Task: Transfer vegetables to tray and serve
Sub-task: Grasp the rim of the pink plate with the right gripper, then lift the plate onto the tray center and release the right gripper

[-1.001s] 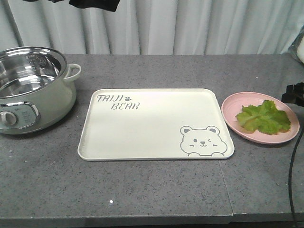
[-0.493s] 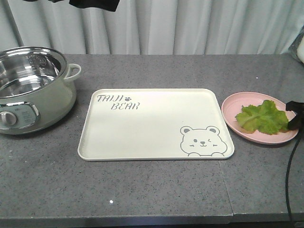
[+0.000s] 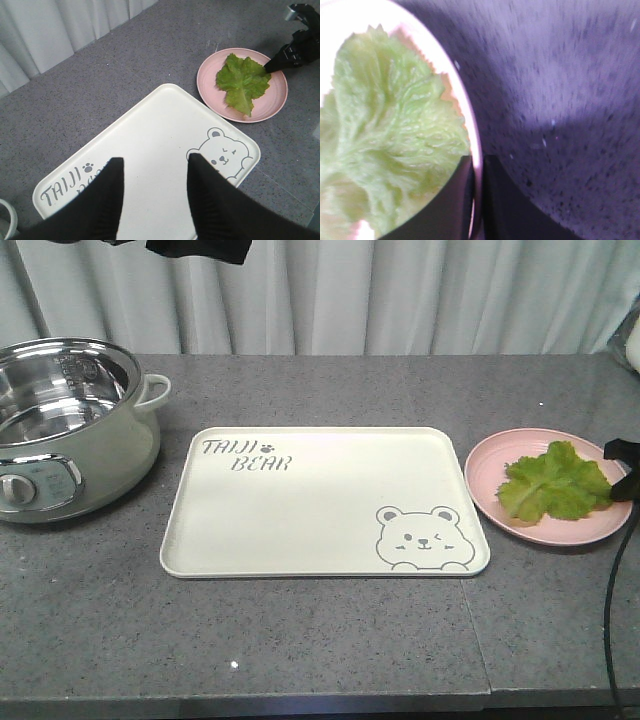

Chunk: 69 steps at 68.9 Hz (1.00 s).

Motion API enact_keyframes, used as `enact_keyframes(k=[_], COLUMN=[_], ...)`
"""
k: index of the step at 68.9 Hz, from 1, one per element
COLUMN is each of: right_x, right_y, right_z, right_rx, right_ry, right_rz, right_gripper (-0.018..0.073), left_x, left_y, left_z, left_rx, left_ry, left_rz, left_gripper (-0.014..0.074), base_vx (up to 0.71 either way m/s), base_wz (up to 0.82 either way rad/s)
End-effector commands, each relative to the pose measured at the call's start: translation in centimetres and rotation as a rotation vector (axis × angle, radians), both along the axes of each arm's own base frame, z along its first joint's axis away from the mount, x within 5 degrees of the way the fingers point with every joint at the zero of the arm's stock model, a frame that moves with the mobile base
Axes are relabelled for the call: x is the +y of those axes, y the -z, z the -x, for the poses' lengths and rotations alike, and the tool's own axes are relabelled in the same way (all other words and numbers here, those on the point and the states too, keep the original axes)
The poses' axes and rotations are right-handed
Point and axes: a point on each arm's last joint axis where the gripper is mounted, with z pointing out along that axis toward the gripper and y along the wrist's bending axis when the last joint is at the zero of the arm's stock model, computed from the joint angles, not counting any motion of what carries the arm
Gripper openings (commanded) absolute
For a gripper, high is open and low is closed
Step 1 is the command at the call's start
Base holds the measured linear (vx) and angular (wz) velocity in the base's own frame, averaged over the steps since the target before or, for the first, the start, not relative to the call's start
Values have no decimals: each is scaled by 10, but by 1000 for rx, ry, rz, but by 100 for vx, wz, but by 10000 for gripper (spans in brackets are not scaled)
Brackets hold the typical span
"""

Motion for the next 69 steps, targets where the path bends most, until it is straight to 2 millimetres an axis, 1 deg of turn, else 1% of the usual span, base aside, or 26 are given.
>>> enact_keyframes(k=[1,10,14,15,19,21,24,29,33,34,37,41,44,45,47,50,57,69], right_x=[0,5,9,9,14,17,26,42,59,66,80,107,125,134,143,162,200,243], right_y=[-52,-87,-107,-109,-129,-135,-149,-166,-177,-178,-183,-183,-179,-177,-173,-166,-142,-97], right_z=[3,3,2,2,0,-1,-3,-7,-11,-12,-14,-19,-23,-25,-28,-33,-45,-61], right_rx=[-181,-258,-300,-300,-347,-362,-401,-455,-494,-499,-514,-520,-518,-513,-507,-491,-444,-368], right_ry=[26,2,-19,-26,-53,-68,-105,-163,-216,-235,-267,-330,-367,-389,-405,-446,-511,-586], right_rz=[47,33,3,-6,-39,-60,-86,-124,-142,-148,-154,-165,-167,-168,-169,-177,-194,-144], right_gripper=[-8,-6,-6,-5,-6,-6,-6,-6,-6,-6,-6,-6,-6,-6,-6,-6,-3,0], left_x=[4,4,4,4,4,4,4,4,4,4,4,4,5,6,6,7,10,11], left_y=[-20,-20,-20,-20,-20,-20,-20,-20,-20,-20,-20,-20,-20,-20,-20,-19,-19,-18], left_z=[15,15,15,15,15,15,15,15,15,15,15,15,14,14,13,13,11,10], left_rx=[-65,-65,-65,-65,-65,-65,-64,-66,-66,-66,-66,-68,-73,-74,-76,-76,-70,-59], left_ry=[5,5,5,5,5,5,6,1,1,1,1,-3,-11,-16,-20,-34,-72,-103], left_rz=[60,60,60,60,60,60,59,54,54,54,54,50,40,35,32,26,22,29], left_gripper=[286,286,286,286,286,286,286,286,286,286,286,286,286,286,286,286,286,286], base_vx=[0,0,0,0,0,0,0,0,0,0,0,0,0,0,0,0,0,0], base_wz=[0,0,0,0,0,0,0,0,0,0,0,0,0,0,0,0,0,0])
